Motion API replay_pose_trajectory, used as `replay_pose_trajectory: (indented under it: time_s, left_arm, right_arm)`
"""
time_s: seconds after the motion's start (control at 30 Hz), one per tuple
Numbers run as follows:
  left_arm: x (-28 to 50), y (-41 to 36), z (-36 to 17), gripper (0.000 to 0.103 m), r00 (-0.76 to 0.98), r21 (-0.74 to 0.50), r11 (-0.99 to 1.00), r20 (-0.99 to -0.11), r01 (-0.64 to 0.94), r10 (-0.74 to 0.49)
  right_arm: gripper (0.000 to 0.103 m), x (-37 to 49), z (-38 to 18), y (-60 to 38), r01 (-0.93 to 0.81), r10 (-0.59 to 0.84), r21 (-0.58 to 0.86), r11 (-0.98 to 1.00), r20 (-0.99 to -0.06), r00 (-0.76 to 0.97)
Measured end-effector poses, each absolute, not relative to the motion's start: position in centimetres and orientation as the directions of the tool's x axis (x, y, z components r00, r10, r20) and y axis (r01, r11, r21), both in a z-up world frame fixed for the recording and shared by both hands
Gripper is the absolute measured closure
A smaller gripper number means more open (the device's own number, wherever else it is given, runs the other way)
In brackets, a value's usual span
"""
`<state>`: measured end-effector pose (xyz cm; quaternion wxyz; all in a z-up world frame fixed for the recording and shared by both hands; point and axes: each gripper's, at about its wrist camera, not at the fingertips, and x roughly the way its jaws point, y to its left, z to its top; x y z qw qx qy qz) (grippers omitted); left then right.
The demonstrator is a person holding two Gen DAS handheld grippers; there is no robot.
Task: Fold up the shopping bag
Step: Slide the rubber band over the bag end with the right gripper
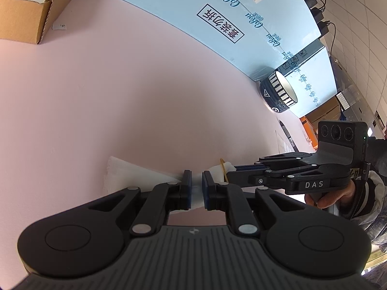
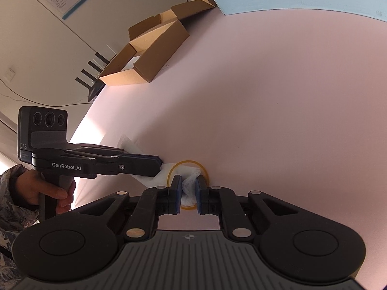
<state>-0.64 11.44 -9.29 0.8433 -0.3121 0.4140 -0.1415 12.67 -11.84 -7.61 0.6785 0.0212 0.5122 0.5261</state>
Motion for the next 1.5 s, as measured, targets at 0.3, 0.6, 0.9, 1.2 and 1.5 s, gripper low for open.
replay_pose_trajectory:
  time_s: [0.3, 0.6, 0.9, 1.2, 1.5]
  left_arm:
    - [-0.7, 11.7, -9.5, 0.094, 0.621, -0.654, 0.757, -0.603, -0.025, -0.501]
    - [-0.7, 11.8, -9.5, 0.094, 0.624, -0.656, 0.754, -0.601, -0.029, -0.499]
    - [-0.6, 11.7, -9.5, 0.094, 0.624, -0.657, 0.753, -0.602, -0.031, -0.499]
    - [-0.7, 11.7, -9.6, 0.094, 0.627, -0.657, 0.753, -0.6, -0.031, -0.498]
    - [-1.4, 11.3, -8.9, 0.082, 0.658, -0.657, 0.753, -0.583, -0.036, -0.477]
  right_arm:
    - [0.08, 12.2, -7.5, -11.6, -0.73, 0.758, 0.564, 0.386, -0.645, -0.098]
    - [0.079, 11.8, -7.7, -11.9, -0.744, 0.779, 0.552, 0.376, -0.623, -0.069]
    - [0.074, 12.0, -7.7, -11.7, -0.751, 0.796, 0.556, 0.355, -0.601, -0.068]
    - [0.073, 10.3, -6.4, -9.9, -0.857, 0.725, 0.396, 0.33, -0.688, -0.038]
    - [0.095, 9.2, -5.4, -9.0, -0.887, 0.672, 0.325, 0.329, -0.74, -0.021]
